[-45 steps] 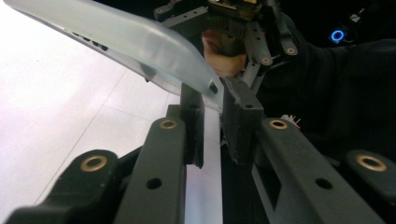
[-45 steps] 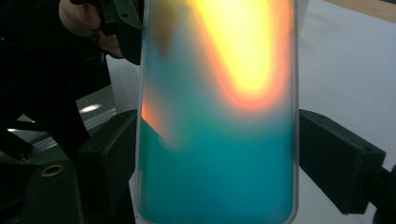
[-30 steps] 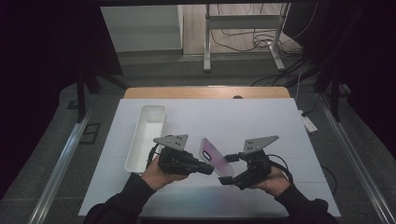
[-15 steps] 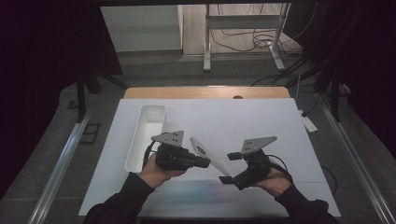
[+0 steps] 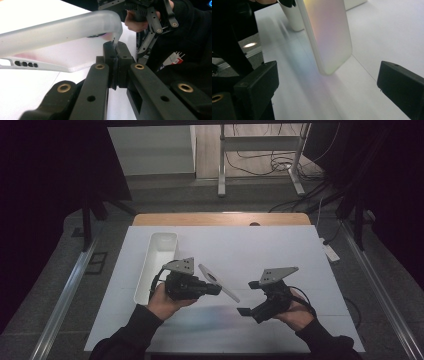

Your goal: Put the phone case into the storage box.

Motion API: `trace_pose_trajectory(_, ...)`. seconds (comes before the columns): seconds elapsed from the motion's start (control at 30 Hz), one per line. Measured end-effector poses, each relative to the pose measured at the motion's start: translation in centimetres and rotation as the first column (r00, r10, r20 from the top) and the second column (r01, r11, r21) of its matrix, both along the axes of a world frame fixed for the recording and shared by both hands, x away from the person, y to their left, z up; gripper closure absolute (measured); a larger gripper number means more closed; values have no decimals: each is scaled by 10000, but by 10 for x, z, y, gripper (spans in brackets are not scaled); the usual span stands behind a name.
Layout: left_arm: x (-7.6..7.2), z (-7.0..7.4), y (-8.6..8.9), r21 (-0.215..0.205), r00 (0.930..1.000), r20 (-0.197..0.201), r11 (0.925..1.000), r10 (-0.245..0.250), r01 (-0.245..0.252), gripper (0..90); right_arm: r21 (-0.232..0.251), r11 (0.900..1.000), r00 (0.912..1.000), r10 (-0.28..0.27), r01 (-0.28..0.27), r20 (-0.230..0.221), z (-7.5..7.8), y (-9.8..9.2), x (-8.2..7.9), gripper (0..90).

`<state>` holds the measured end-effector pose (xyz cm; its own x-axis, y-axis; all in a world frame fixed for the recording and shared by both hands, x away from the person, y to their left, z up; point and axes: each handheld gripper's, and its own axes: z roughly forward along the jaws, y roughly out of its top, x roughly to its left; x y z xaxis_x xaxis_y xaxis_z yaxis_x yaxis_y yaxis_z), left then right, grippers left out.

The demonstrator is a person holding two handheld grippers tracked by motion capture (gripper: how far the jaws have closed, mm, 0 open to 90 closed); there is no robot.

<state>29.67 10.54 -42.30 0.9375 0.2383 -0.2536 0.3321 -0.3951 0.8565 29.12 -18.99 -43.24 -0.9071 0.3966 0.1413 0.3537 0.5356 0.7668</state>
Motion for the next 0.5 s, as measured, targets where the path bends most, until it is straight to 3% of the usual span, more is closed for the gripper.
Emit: trace_pose_trajectory(0.5, 4, 3, 5, 600, 9961, 318, 9946, 829, -847, 884, -609, 9948, 9966, -803, 813, 178, -4, -9, -2, 1)
